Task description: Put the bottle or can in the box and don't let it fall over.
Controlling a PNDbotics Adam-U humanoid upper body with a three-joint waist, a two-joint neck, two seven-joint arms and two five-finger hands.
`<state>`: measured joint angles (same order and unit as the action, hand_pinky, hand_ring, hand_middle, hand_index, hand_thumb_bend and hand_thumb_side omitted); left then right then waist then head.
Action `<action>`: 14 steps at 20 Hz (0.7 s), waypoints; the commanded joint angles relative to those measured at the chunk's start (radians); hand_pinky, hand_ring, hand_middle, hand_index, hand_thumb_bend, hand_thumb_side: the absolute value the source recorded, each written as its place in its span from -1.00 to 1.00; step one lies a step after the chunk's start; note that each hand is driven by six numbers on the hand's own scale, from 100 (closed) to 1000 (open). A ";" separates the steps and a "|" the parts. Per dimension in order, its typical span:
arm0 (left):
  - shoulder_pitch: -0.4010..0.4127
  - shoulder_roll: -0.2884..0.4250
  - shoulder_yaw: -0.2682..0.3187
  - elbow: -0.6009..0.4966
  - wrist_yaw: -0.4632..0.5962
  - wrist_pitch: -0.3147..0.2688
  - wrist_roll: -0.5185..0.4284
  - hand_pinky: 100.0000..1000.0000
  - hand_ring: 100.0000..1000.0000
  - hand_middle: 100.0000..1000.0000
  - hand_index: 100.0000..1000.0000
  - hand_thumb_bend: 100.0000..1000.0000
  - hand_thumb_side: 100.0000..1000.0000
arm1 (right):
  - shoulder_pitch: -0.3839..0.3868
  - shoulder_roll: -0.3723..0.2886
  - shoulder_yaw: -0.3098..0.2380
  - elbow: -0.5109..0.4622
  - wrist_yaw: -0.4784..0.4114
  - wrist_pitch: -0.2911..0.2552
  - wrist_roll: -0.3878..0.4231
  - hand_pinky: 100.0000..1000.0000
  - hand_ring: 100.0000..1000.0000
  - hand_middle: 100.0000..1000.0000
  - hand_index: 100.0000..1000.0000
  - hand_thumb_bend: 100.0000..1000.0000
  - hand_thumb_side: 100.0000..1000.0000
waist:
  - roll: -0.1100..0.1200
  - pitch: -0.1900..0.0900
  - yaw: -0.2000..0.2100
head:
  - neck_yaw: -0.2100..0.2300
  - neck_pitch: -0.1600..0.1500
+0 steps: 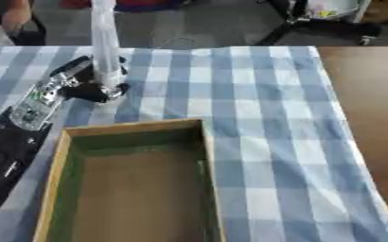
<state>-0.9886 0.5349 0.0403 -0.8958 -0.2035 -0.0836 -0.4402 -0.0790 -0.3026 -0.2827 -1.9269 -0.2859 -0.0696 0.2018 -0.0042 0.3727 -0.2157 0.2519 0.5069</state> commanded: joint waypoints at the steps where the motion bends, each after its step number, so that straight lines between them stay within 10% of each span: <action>1: -0.012 0.012 0.002 -0.011 0.029 0.027 -0.013 1.00 0.70 0.80 -0.12 -1.00 -1.00 | -0.001 -0.014 -0.009 -0.008 -0.004 0.002 -0.001 0.68 0.98 1.00 1.00 -1.00 0.28 | -0.004 -0.028 0.000 | -0.004 -0.015; 14: -0.018 0.014 0.007 -0.085 0.239 0.152 -0.061 1.00 0.70 0.81 -0.36 -1.00 -1.00 | 0.005 -0.017 -0.010 -0.009 -0.009 0.001 -0.003 0.68 0.98 1.00 1.00 -1.00 0.27 | -0.010 -0.037 0.002 | -0.007 -0.004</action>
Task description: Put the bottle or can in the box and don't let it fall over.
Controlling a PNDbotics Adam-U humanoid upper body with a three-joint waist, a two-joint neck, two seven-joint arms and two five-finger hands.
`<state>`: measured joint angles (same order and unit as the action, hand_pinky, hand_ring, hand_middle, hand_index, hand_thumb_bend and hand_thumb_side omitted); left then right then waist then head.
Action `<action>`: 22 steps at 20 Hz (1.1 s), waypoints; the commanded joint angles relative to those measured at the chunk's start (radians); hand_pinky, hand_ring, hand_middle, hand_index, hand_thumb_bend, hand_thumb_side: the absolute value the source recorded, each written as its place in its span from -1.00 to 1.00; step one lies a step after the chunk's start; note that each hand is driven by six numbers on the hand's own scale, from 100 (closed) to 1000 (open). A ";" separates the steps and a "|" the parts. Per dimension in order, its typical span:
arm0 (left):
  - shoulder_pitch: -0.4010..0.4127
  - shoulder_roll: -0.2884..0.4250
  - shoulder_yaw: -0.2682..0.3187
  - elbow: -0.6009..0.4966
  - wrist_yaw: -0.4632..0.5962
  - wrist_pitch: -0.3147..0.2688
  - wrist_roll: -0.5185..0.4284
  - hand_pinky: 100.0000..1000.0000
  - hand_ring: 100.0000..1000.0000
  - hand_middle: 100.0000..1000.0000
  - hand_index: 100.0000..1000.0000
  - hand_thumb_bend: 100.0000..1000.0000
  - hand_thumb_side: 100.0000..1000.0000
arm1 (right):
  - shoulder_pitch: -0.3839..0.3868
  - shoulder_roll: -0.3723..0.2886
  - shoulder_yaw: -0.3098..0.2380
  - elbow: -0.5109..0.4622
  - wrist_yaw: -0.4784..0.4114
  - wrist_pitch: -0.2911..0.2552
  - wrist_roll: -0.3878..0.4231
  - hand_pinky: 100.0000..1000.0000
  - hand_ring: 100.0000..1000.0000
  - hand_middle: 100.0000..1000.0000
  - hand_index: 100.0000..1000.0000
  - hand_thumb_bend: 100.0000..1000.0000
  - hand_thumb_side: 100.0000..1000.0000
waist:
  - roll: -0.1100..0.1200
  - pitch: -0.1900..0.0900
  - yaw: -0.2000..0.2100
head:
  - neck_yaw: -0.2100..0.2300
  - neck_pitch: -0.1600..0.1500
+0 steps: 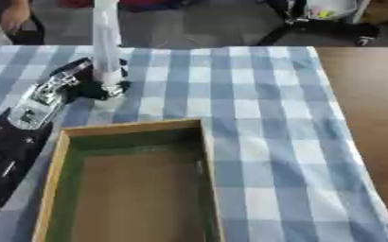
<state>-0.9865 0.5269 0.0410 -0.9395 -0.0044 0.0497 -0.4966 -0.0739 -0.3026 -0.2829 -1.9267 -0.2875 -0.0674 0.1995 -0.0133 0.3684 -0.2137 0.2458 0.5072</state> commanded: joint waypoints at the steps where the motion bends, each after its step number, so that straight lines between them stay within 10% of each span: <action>1: -0.020 0.023 0.004 -0.049 0.052 0.025 -0.003 1.00 0.70 0.80 -0.38 -1.00 -1.00 | 0.001 -0.018 -0.010 -0.009 -0.008 -0.001 -0.001 0.68 0.98 1.00 1.00 -1.00 0.27 | -0.001 -0.034 0.000 | -0.001 -0.003; 22: 0.063 0.039 -0.091 -0.403 0.344 0.041 0.010 1.00 0.69 0.79 -0.42 -1.00 -1.00 | 0.043 -0.062 -0.027 -0.013 -0.041 -0.009 -0.021 0.68 0.98 1.00 1.00 -1.00 0.20 | -0.003 -0.111 0.050 | -0.065 0.057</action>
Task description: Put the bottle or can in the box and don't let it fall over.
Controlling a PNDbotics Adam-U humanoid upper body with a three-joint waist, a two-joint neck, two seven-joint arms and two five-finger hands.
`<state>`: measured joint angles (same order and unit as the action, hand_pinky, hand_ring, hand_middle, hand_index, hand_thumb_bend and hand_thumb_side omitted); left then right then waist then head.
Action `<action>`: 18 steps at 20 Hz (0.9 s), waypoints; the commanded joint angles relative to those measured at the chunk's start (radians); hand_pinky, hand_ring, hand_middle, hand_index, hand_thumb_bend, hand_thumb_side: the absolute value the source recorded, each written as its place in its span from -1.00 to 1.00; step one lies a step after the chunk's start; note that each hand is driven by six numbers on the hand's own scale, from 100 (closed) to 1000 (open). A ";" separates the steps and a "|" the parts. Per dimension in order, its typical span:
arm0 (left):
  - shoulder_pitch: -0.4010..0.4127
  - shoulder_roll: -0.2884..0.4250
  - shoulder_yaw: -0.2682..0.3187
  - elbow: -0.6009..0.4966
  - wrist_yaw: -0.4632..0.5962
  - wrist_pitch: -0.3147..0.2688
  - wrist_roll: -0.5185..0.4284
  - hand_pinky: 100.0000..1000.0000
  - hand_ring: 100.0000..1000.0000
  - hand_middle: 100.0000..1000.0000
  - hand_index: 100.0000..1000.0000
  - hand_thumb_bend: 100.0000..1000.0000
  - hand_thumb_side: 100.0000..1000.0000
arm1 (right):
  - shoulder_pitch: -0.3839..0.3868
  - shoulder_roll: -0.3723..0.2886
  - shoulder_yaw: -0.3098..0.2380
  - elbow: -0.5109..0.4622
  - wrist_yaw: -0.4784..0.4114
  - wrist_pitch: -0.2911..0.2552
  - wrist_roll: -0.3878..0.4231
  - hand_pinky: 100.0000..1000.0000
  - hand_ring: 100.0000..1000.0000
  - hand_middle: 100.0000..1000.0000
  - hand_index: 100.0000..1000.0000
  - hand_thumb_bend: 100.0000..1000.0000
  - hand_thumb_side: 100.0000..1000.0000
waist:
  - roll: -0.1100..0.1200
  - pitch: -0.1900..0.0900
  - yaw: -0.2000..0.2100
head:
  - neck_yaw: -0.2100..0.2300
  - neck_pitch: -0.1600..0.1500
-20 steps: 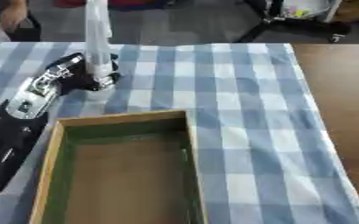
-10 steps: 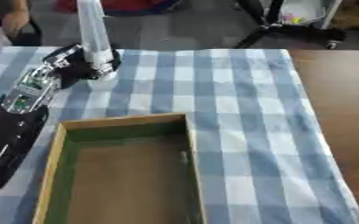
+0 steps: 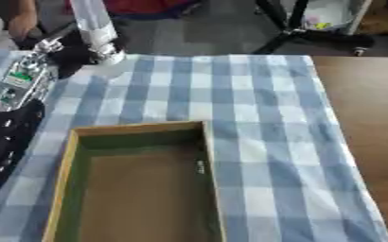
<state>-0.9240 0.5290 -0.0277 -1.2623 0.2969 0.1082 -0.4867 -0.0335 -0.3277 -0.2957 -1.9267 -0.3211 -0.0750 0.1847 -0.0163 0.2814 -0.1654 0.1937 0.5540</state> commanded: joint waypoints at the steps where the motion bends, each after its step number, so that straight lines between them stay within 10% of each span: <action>1: 0.016 0.044 -0.035 -0.109 0.060 -0.020 0.005 1.00 0.68 0.79 -0.42 -1.00 -1.00 | 0.005 -0.038 -0.016 -0.014 -0.008 -0.001 -0.007 0.68 0.98 1.00 1.00 -1.00 0.20 | 0.001 -0.027 0.004 | -0.015 0.013; 18: 0.271 0.013 -0.185 -0.586 0.212 0.035 0.044 1.00 0.68 0.76 -0.37 -1.00 -0.92 | 0.015 -0.042 -0.031 -0.014 -0.010 0.008 -0.022 0.68 0.98 1.00 1.00 -1.00 0.20 | 0.012 -0.046 0.031 | -0.026 0.038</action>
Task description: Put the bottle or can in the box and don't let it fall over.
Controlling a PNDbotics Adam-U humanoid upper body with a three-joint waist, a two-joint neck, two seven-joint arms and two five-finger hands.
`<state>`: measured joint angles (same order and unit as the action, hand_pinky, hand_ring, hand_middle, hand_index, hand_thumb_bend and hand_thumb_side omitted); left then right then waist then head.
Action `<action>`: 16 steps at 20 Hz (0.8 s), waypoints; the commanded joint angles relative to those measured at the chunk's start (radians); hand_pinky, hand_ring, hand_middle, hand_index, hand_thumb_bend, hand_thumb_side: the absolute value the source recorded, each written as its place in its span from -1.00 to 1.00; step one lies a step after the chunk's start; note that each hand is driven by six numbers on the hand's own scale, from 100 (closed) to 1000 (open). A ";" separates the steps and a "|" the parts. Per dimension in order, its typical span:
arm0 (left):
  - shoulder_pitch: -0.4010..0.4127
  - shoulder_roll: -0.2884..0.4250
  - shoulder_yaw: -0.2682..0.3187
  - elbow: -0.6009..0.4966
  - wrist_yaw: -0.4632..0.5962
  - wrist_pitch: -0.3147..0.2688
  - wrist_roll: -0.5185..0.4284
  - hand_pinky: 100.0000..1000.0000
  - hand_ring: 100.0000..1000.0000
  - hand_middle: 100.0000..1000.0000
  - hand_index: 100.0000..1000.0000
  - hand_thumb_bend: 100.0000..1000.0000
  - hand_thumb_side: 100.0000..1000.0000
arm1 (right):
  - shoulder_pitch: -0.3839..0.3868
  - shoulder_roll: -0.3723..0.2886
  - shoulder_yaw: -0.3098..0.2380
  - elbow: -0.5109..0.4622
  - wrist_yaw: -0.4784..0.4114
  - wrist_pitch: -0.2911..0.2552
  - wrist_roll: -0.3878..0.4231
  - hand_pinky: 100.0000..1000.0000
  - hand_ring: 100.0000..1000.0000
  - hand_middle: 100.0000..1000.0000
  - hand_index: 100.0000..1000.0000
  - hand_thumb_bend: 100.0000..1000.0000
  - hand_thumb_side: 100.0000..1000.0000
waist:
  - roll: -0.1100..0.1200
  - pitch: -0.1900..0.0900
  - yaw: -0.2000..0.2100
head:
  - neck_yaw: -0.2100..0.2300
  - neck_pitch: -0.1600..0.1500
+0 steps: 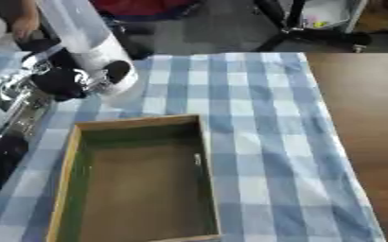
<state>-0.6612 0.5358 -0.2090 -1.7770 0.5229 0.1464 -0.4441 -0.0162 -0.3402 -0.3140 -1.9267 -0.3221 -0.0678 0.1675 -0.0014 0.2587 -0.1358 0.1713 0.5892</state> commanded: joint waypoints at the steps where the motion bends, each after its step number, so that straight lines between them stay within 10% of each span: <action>1: 0.025 0.006 -0.008 -0.088 -0.027 -0.013 -0.003 1.00 0.68 0.76 -0.36 -1.00 -0.92 | -0.003 -0.028 -0.013 -0.015 -0.009 0.002 -0.006 0.68 0.98 1.00 1.00 -1.00 0.20 | -0.003 -0.022 0.001 | -0.004 0.002; 16: 0.173 0.002 -0.022 -0.030 -0.163 -0.275 -0.076 1.00 0.72 0.78 -0.10 -1.00 -0.78 | -0.006 -0.011 -0.016 -0.018 -0.009 -0.003 -0.010 0.68 0.98 1.00 1.00 -1.00 0.20 | -0.019 -0.005 0.000 | -0.001 -0.010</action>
<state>-0.4799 0.5262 -0.2374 -1.8045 0.3690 -0.1047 -0.5195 -0.0178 -0.3373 -0.3199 -1.9268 -0.3230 -0.0687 0.1597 -0.0199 0.2652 -0.1344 0.1710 0.5882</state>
